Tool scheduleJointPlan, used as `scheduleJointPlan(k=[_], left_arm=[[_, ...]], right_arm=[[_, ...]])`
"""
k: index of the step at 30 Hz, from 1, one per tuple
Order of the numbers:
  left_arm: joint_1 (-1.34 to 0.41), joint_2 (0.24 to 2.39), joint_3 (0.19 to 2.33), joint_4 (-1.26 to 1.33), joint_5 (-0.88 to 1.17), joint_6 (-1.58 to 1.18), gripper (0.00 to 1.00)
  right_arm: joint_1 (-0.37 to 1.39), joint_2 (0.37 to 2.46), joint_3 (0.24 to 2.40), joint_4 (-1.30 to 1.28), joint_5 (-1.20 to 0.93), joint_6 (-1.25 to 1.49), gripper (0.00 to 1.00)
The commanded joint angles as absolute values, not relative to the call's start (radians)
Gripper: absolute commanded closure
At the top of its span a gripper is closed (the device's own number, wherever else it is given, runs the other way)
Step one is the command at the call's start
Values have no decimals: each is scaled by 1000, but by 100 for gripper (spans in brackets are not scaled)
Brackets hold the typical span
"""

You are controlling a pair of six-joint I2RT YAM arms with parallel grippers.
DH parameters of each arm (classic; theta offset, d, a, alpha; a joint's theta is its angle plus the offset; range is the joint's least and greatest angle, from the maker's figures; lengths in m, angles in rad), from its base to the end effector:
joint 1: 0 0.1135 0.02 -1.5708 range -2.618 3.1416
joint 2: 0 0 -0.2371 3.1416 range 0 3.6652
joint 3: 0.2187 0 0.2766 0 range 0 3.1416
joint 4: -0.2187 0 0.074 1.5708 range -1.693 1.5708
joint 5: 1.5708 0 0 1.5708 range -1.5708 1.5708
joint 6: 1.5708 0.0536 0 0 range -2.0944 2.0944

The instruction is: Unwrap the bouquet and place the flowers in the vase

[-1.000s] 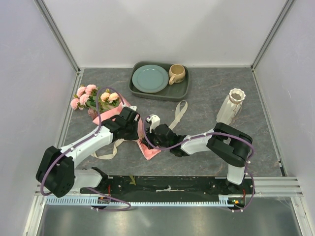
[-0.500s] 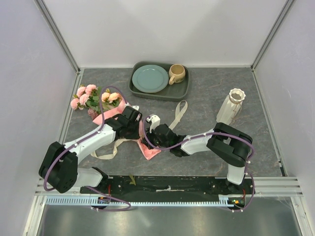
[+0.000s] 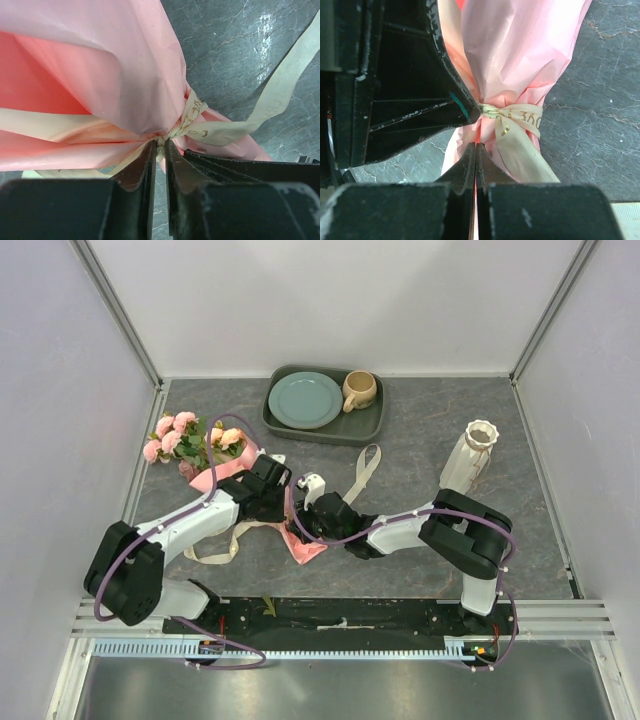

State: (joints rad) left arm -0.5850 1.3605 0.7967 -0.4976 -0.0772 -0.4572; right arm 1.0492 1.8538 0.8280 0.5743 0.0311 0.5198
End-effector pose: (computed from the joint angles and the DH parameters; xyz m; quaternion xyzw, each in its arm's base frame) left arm 0.2465 -0.1583 0.1405 0.0521 0.9657 -0.0930 0.2369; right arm 0.1969 0.3393 0.0857 -0.2137 0.8200 0.3657 0.3850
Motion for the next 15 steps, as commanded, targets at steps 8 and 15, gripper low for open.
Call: scheduleJointPlan(k=[8, 15], left_arm=[[-592, 1250, 828, -480, -120, -457, 98], [-592, 1128, 813, -495, -121, -489, 98]], right_arm=[[1045, 1904, 880, 489, 64, 531, 100], [1035, 1914, 888, 480, 60, 543, 100]])
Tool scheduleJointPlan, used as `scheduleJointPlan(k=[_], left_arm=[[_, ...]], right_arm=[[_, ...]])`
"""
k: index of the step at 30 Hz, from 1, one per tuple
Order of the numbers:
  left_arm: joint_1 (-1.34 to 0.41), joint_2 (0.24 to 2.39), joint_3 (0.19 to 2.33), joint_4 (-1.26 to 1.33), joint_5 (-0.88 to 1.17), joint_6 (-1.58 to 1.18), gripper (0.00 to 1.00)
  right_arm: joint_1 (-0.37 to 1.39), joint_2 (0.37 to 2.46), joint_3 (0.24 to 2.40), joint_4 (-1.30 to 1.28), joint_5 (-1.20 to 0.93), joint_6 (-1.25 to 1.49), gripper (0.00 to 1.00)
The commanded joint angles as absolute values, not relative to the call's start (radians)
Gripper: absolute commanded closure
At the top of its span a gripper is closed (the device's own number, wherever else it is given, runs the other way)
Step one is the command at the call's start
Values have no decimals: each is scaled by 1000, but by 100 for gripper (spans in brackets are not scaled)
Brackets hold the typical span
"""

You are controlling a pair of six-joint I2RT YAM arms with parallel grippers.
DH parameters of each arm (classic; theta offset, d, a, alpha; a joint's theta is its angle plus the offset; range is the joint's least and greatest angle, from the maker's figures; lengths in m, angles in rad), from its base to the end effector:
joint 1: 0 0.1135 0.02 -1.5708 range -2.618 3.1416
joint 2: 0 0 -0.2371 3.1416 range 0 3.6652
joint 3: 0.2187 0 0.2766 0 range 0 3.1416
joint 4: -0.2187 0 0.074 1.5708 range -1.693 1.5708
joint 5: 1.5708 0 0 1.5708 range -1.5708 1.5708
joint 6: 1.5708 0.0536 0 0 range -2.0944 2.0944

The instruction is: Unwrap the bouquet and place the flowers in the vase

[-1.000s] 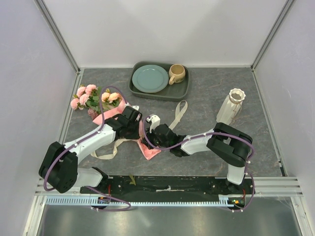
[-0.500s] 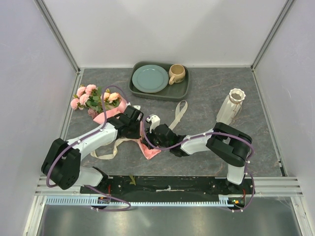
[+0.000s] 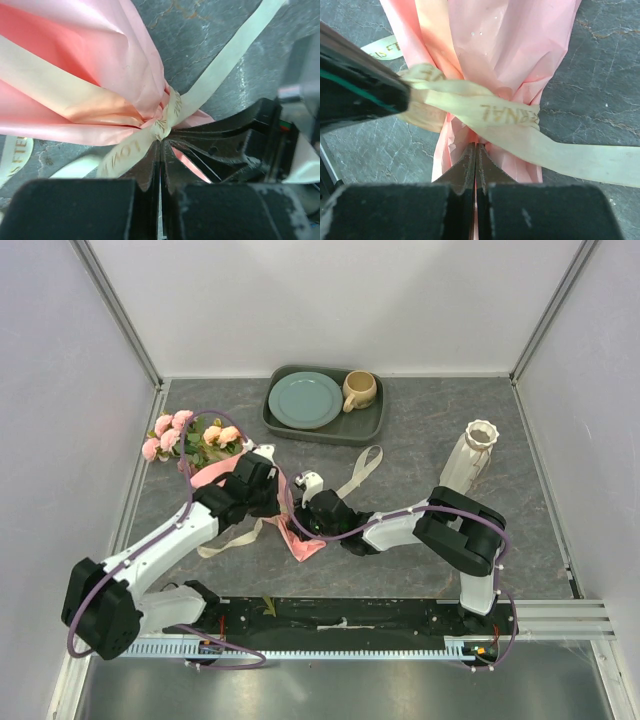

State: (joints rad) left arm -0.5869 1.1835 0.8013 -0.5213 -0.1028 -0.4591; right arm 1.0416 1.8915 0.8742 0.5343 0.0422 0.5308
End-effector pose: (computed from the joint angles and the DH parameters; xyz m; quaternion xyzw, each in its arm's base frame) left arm 0.2380 -0.1517 0.1880 0.0435 0.9428 -0.1213 0.3076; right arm 0.2042 0.3447 0.0811 -0.2056 0.8305 0.3534 0.3783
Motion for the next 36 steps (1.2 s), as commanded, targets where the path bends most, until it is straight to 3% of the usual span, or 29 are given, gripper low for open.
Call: scheduleJointPlan(k=[1, 20, 36], left_arm=[[-592, 1123, 819, -503, -124, -492, 98], [-591, 808, 1011, -745, -288, -538, 98], [-591, 850, 1819, -919, -344, -355, 98]], right_arm=[[1037, 1914, 887, 482, 60, 545, 100], [1029, 1936, 896, 483, 38, 560, 100], [1028, 1947, 900, 480, 37, 561, 100]])
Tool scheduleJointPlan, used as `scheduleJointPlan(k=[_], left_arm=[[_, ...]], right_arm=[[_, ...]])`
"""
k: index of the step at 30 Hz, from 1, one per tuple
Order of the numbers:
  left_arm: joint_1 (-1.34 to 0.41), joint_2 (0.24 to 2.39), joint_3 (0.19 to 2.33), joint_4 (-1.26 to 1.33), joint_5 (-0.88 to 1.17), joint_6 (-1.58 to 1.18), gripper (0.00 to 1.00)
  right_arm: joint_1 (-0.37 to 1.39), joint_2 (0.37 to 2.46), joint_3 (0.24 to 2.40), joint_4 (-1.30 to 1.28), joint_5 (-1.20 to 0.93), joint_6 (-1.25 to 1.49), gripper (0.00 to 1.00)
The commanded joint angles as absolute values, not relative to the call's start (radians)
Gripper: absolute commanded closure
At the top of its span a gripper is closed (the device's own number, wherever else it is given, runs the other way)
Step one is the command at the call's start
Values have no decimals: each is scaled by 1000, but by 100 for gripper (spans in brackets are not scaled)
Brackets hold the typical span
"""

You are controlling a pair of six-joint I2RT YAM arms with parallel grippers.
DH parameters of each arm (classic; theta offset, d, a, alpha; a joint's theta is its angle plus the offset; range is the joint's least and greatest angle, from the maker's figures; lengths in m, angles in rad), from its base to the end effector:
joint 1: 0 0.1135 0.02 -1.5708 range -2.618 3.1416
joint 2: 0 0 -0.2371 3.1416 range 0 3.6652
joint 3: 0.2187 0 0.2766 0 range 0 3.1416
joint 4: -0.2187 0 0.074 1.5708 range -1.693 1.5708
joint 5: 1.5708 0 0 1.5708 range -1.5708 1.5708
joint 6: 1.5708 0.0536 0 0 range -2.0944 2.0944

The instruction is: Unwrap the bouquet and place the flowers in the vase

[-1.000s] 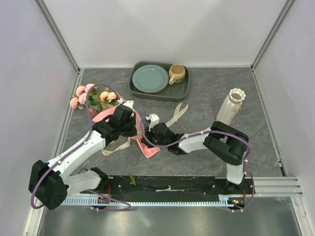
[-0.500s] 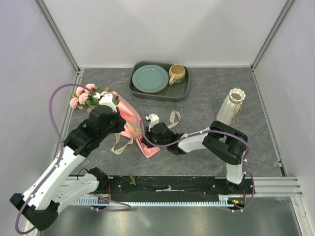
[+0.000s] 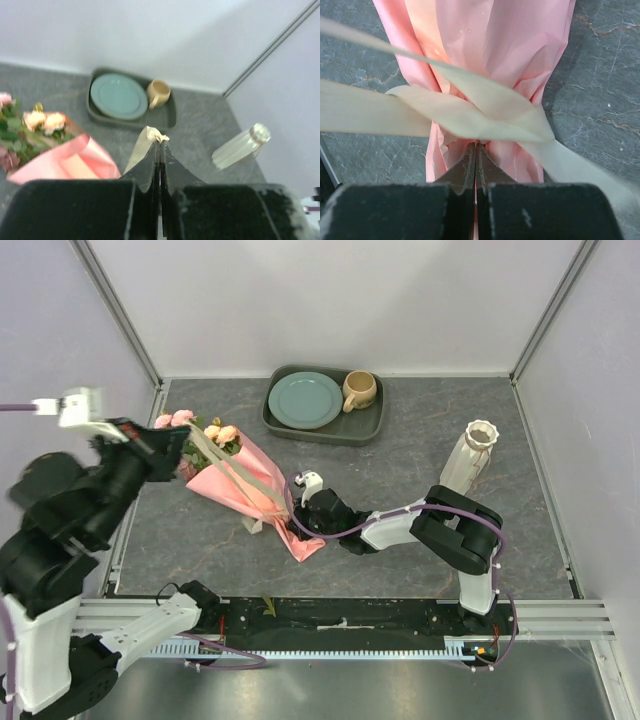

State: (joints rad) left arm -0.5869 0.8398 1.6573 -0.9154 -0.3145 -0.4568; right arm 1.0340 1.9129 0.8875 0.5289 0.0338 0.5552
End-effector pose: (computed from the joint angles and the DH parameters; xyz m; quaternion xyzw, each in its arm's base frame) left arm 0.1149 -0.0565 0.5158 -0.0574 0.7370 -0.2301 0.6329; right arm 0.2077 0.3455 0.0764 -0.1953 0.8366 0.3549 0.3688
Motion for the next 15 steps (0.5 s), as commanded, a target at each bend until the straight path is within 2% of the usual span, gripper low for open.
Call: scheduleJointPlan(k=[1, 8, 15], left_arm=[[-591, 853, 1853, -920, -363, -339, 98], [-591, 900, 2195, -852, -356, -245, 98], [-592, 923, 2264, -718, -244, -278, 98]], right_arm=[[1028, 1947, 902, 479, 35, 561, 100], [1028, 1950, 905, 482, 32, 563, 100], [1029, 1953, 910, 486, 23, 558, 100]])
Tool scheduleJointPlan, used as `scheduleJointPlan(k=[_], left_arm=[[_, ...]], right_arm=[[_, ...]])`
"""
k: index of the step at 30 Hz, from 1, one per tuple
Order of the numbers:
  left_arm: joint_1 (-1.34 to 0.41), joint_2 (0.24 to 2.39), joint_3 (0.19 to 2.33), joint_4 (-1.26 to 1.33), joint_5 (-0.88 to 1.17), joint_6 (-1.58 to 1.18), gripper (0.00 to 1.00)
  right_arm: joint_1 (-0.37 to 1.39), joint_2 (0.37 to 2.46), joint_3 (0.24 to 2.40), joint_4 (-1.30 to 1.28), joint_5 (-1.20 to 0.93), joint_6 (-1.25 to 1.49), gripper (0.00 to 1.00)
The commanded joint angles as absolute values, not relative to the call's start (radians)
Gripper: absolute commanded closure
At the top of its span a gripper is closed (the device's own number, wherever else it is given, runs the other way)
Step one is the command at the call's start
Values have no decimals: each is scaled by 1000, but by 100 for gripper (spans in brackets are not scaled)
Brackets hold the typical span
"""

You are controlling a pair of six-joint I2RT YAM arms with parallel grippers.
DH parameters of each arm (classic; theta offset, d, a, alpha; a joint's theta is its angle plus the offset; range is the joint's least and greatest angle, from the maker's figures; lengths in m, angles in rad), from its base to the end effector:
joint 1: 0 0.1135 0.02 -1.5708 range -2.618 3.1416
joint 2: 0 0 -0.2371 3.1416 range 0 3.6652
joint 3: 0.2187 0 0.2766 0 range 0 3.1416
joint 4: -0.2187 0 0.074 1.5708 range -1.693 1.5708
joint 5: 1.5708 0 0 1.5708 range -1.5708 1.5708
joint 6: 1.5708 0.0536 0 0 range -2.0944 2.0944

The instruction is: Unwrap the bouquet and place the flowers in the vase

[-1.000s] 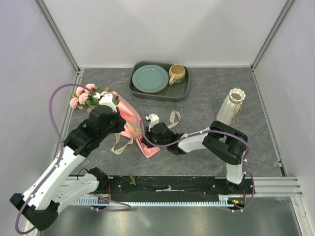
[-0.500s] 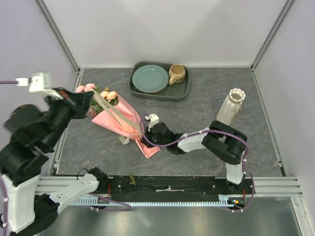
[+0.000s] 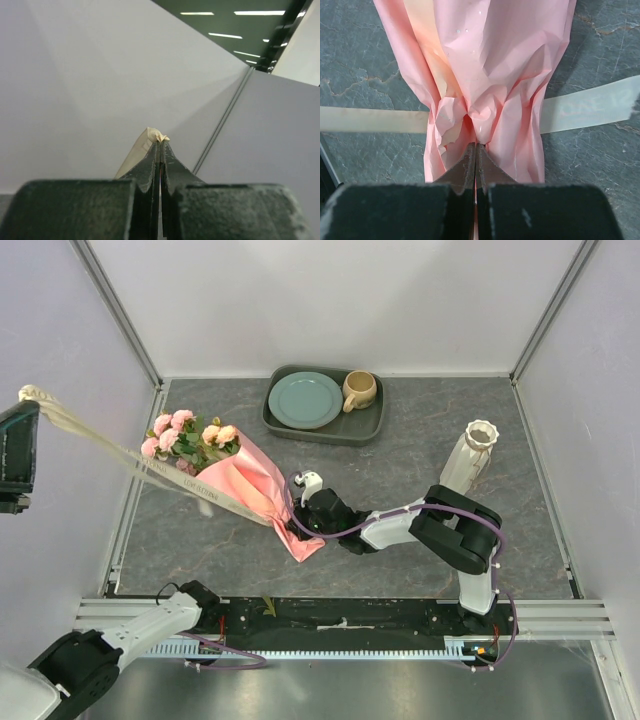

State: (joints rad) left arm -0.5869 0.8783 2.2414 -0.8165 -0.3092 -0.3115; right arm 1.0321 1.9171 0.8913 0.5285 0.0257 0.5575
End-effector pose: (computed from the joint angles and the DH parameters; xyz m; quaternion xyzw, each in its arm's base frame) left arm -0.0139 0.0289 0.6376 -0.0665 0.4980 -0.3061 0.8086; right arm 0.2084 0.3460 0.0759 -0.1956 0.8368 0.3572 0.3660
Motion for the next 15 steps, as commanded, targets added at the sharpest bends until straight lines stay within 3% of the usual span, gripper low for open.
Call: scheduleJointPlan(k=[1, 9, 15], left_arm=[[-592, 930, 2270, -713, -247, -275, 98], [-592, 986, 2194, -836, -267, -350, 98], [-592, 939, 1904, -854, -219, -465, 98]], right_arm=[[1028, 1953, 908, 488, 21, 555, 100], [1031, 1904, 955, 444, 3, 503, 100], [1058, 1674, 1066, 215, -52, 401, 86]])
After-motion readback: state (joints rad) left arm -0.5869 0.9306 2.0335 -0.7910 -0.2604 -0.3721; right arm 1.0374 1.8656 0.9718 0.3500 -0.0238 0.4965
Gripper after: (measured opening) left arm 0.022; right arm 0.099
